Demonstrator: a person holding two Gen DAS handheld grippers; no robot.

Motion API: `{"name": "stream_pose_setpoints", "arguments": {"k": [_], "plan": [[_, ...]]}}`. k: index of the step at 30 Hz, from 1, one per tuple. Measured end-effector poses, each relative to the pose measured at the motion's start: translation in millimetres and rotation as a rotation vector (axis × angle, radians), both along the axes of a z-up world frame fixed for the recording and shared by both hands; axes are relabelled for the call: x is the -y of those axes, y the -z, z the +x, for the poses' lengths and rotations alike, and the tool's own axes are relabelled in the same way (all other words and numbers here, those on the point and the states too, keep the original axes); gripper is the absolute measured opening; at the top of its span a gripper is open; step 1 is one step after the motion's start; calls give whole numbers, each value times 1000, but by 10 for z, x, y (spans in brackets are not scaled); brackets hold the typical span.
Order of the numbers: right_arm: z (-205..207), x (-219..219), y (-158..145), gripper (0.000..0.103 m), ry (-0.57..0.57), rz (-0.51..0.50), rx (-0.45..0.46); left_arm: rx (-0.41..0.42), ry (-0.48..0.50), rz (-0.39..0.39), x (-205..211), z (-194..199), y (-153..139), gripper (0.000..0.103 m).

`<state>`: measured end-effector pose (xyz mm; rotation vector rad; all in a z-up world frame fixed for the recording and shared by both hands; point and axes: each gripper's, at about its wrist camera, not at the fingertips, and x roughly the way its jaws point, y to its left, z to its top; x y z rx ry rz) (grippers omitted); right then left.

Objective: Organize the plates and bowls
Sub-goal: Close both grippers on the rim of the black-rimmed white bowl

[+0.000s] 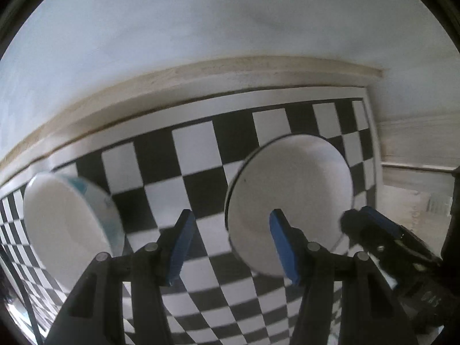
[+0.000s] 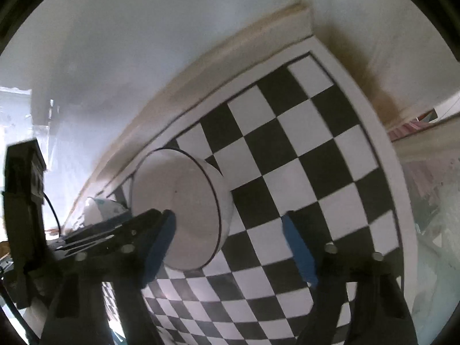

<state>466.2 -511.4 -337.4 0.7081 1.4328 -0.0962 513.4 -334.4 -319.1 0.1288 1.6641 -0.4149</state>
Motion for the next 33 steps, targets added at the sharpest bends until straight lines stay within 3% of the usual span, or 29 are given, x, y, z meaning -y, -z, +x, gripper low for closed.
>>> {"name": "stream_pose_setpoints", "arguments": {"k": [1, 4, 5, 7, 19, 26, 33], "plan": [[28, -18, 37, 64, -8, 6, -6, 4, 4, 7, 21, 17, 32, 44], [73, -75, 143, 35, -27, 13, -27, -1, 28, 19, 93, 33, 105, 21], [81, -90, 168, 21, -30, 5, -35, 5, 30, 22, 114, 47, 92, 18], [109, -111, 191, 12, -42, -24, -45, 16, 34, 27, 122, 38, 101, 14], [27, -235, 90, 9, -70, -73, -28, 71, 54, 10, 18, -77, -72, 11], [-227, -314, -260, 9, -97, -76, 10, 97, 50, -22, -97, -284, -423, 12], [-837, -481, -730, 9, -121, -85, 49, 121, 68, -63, -340, -744, -905, 12]]}}
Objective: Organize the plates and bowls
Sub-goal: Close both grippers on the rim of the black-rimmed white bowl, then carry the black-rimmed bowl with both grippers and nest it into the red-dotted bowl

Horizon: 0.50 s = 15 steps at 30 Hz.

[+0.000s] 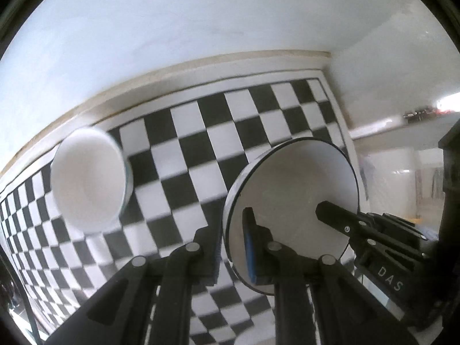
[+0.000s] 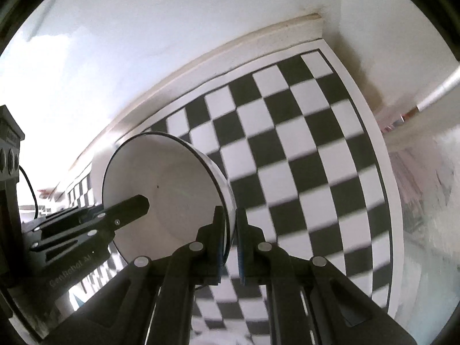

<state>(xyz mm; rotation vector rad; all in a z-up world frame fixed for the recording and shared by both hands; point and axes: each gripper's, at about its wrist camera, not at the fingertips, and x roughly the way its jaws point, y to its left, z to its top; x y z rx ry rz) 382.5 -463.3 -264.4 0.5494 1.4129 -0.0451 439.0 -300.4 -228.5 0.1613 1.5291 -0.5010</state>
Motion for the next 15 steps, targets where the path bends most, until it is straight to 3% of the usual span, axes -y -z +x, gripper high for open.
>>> {"name": "stream_pose_setpoints", "arguments": {"k": [9, 15], "plan": [[-1048, -106, -426, 9, 20, -6, 18, -7, 90, -32, -157, -883, -379, 12], [-1727, -252, -411, 9, 20, -21, -29, -63, 141, -34, -303, -1458, -328, 12]]}}
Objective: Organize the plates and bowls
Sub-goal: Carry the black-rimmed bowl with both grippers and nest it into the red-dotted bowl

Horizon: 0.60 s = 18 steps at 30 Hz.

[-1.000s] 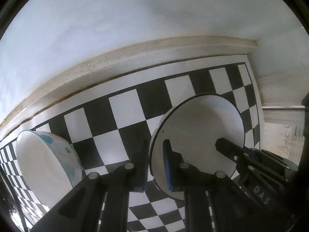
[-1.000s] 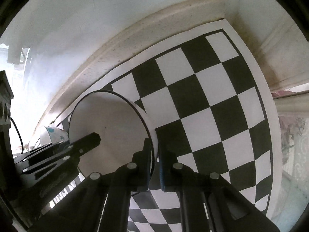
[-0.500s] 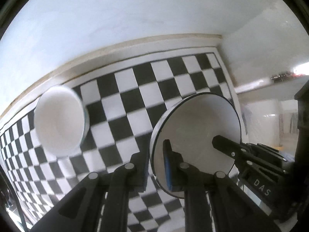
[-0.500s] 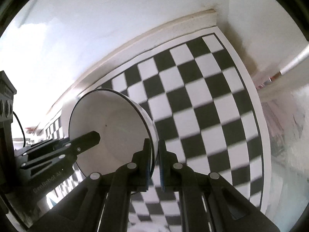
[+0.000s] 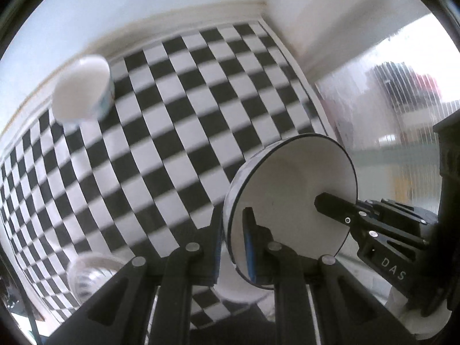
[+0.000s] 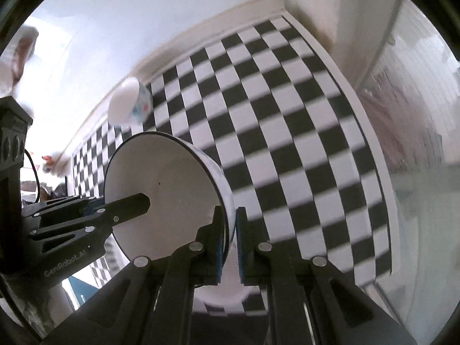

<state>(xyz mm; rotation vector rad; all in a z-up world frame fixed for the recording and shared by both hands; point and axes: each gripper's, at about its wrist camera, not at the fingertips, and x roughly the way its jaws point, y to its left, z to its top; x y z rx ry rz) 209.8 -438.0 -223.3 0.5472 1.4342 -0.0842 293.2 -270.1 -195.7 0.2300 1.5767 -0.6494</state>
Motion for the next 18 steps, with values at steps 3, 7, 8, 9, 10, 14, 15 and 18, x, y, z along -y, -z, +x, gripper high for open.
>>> {"name": "stream_pose_setpoints", "arguments": {"k": [3, 7, 8, 9, 10, 14, 15, 18], "plan": [[-259, -72, 88, 9, -5, -3, -26, -43, 28, 8, -63, -247, 168, 12], [-524, -207, 288, 10, -20, 10, -68, -87, 50, 44, -151, -507, 405, 12], [-568, -243, 345, 10, -28, 9, -76, -96, 56, 56, -176, -558, 461, 12], [-602, -270, 392, 10, -32, 9, -85, -102, 59, 69, -201, -604, 522, 12], [-643, -296, 443, 10, -33, 10, -94, -113, 60, 80, -225, -642, 582, 12], [-727, -356, 598, 10, -47, -5, -110, -131, 68, 112, -277, -758, 761, 12], [-747, -361, 631, 10, -46, -6, -117, -131, 68, 118, -260, -750, 800, 12], [-729, -368, 701, 10, -45, -10, -121, -128, 60, 124, -307, -798, 859, 11]]}}
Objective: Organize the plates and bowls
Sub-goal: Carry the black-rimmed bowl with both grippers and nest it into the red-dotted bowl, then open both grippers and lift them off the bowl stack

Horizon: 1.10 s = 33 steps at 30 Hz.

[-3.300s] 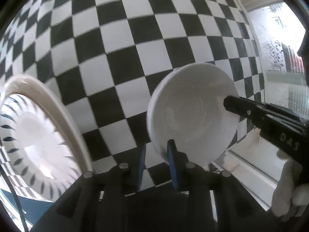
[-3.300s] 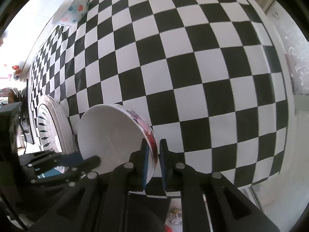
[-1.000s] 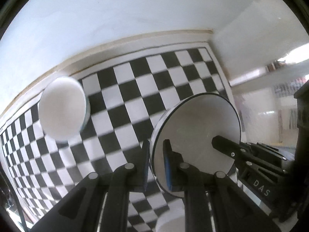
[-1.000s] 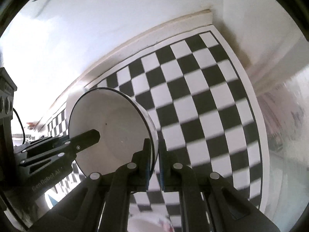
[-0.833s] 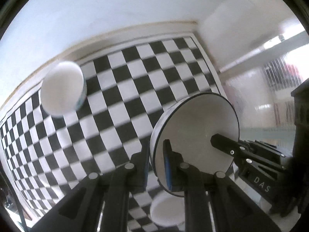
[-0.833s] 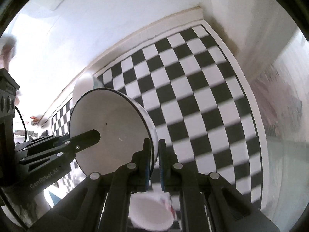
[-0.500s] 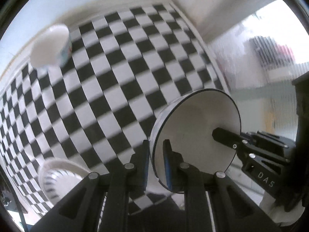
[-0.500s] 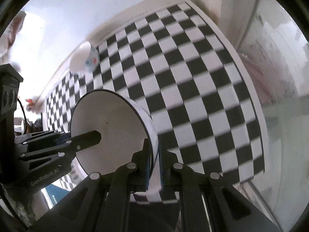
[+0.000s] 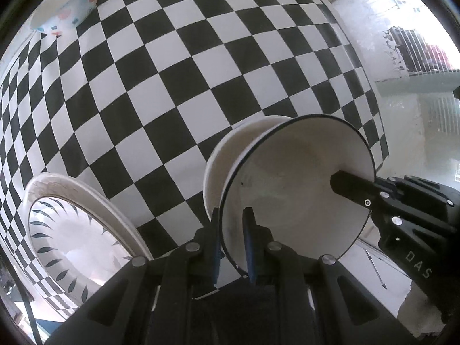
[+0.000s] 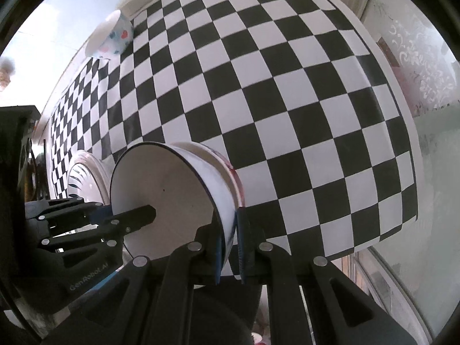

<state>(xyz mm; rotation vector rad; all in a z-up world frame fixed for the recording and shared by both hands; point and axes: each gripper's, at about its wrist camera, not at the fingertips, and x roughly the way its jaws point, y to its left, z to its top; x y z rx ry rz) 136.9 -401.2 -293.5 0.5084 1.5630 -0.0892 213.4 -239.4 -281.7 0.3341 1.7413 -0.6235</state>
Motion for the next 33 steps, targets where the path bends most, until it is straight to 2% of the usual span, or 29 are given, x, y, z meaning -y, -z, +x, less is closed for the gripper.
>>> {"name": "stream_pose_setpoints", "arguments": {"k": [8, 17, 25, 33], "plan": [[91, 44, 34, 9, 13, 14, -16, 5, -14, 0, 66, -31, 11, 11], [107, 109, 89, 10, 25, 56, -49, -76, -79, -39, -102, 110, 28, 13], [118, 88, 57, 10, 11, 55, -62, -68, -77, -43, -115, 119, -25, 13], [109, -16, 77, 10, -22, 42, -72, -54, -64, -12, -138, 107, -13, 13]]}}
